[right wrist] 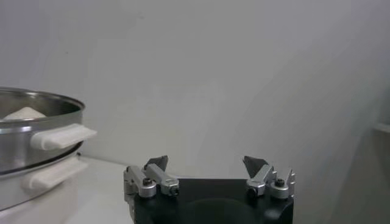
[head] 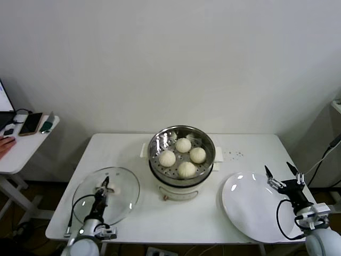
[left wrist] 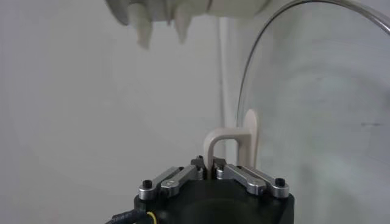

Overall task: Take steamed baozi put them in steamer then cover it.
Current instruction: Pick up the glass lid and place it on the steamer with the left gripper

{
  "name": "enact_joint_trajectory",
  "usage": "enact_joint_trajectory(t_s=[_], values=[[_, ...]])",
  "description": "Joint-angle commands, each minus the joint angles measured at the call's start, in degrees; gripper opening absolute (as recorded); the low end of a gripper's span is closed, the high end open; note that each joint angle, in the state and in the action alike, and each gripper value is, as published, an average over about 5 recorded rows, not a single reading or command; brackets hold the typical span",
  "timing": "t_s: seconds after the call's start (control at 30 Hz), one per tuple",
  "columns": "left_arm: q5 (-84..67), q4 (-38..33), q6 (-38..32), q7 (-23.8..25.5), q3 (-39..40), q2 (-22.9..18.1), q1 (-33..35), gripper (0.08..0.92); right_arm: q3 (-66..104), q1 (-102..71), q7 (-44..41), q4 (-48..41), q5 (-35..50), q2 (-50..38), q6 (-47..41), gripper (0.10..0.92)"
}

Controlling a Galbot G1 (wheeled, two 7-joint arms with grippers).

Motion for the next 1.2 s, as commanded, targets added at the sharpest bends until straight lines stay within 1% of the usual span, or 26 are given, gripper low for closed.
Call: enact_joint_trajectory(t_s=[0.03, 0.13, 0.27, 0.33, 0.43, 0.53, 0.63, 0.73, 0.8, 0.87, 1.0, 1.1, 1.2], values=[[-2.82, -13.00, 5.35, -0.20, -0.22, 2.68, 3.56, 0.151, -0.33, 1.10, 0.02, -0.63, -0.21, -0.70, 0.06, 0.823], [-3.34, -18.69, 11.24, -0.24, -0.17, 4.53, 5.30, 0.151, -0.95, 2.17, 0.12, -1.29, -0.15, -1.46, 0.05, 0.823], [-4.09, -26.09, 18.10, 3.61, -0.46, 8.08, 6.82, 0.151, -3.00, 3.99, 0.19, -2.35, -0.19, -2.87, -0.13, 0.823], [-4.82, -28.76, 20.08, 5.83, -0.82, 9.76, 7.01, 0.151, -4.26, 5.21, 0.35, -2.86, -0.45, -3.36, -0.25, 0.823], [-5.73, -31.05, 21.67, 7.58, -1.11, 11.98, 5.66, 0.151, -5.99, 7.11, 0.89, -3.68, -1.18, -3.63, -0.45, 0.823], [-6.41, -31.78, 22.93, 9.19, -0.11, 14.57, 2.58, 0.151, -7.45, 8.45, 1.20, -4.45, -2.12, -3.35, -0.52, 0.823], [-6.65, -31.77, 24.36, 12.36, 2.27, 17.27, -1.92, 0.151, -8.45, 9.25, 1.21, -5.02, -2.91, -2.63, -0.52, 0.823], [-7.00, -31.42, 27.04, 16.64, 6.94, 19.70, -8.25, 0.151, -8.89, 9.78, 1.19, -5.51, -3.57, -2.00, -0.45, 0.823], [-7.31, -31.07, 29.42, 19.65, 11.86, 20.52, -13.18, 0.151, -8.97, 10.03, 1.16, -5.84, -3.93, -1.74, -0.33, 0.823], [-6.76, -30.20, 31.61, 22.52, 17.30, 19.82, -18.77, 0.151, -8.87, 10.18, 1.09, -6.12, -4.16, -1.52, -0.22, 0.823], [-3.92, -26.40, 34.67, 27.11, 27.56, 15.51, -29.16, 0.151, -8.43, 10.08, 0.71, -6.32, -4.41, -0.99, -0.16, 0.823], [-2.89, -22.94, 35.90, 28.97, 32.58, 11.83, -34.04, 0.151, -7.89, 9.84, 0.56, -6.30, -4.62, -0.55, -0.06, 0.823], [-0.97, -19.10, 35.90, 29.85, 35.66, 7.77, -36.63, 0.151, -7.17, 9.57, 0.37, -6.51, -4.68, -0.16, 0.24, 0.823]])
